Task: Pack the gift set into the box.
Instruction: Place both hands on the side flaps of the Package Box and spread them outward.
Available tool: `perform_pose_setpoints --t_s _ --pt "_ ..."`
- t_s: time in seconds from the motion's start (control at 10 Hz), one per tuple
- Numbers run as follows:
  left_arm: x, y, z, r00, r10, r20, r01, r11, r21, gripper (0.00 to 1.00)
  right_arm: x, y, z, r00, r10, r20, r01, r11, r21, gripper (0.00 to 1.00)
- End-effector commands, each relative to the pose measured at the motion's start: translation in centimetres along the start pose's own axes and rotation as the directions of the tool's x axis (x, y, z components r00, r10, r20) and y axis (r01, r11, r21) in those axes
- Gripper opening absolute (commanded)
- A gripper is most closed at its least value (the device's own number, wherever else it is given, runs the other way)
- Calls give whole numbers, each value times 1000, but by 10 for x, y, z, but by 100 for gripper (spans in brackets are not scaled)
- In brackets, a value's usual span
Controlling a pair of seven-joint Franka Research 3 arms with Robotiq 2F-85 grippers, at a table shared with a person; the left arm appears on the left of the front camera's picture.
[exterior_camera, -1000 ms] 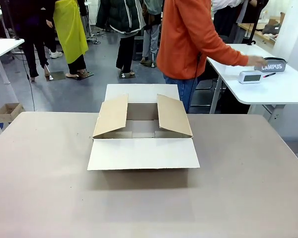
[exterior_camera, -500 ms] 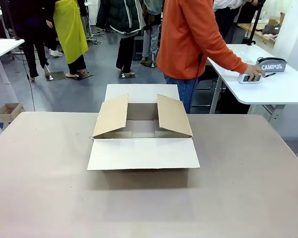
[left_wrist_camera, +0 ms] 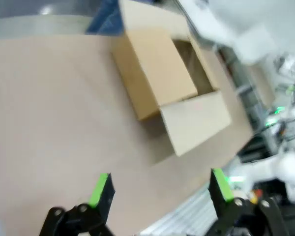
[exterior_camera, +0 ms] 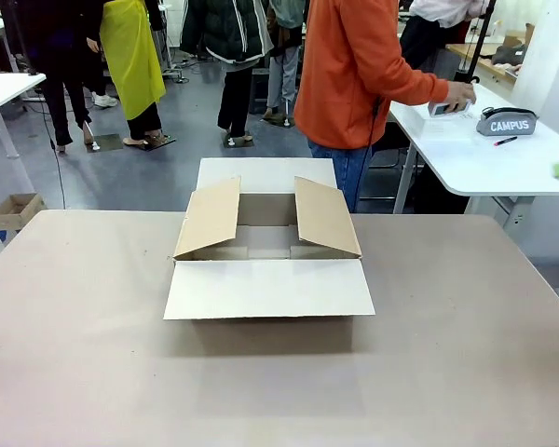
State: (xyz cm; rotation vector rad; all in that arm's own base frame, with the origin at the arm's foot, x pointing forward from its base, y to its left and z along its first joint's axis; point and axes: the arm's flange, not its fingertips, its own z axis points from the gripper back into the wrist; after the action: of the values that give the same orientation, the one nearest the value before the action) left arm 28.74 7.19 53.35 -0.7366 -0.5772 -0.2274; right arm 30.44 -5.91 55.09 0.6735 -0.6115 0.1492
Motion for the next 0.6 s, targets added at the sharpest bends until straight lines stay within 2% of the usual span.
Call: perform_pose_setpoints --t_s 0.0,0.1,0.2,0.3,0.4,0.5 --pt "7 -84 -74 990 -77 -116 80 996 27 100 -47 82 -95 977 210 38 -208 976 -66 100" --pt "16 -116 -108 991 -24 -132 31 998 55 100 -57 110 -127 958 288 10 -286 955 -74 100" --pt "20 -137 -138 982 32 -188 -15 996 91 100 -69 130 -149 948 319 -11 -319 946 -47 100" --pt "21 -151 -167 964 152 -220 -127 984 128 100 -82 141 -171 940 339 -32 -341 938 -63 100" --pt "18 -139 -162 945 152 -288 -121 985 121 100 -3 149 -110 953 300 -44 -302 952 -45 100" --pt "3 -166 -149 978 17 -207 4 995 99 100 -3 149 -110 953 300 -44 -302 952 -45 100"
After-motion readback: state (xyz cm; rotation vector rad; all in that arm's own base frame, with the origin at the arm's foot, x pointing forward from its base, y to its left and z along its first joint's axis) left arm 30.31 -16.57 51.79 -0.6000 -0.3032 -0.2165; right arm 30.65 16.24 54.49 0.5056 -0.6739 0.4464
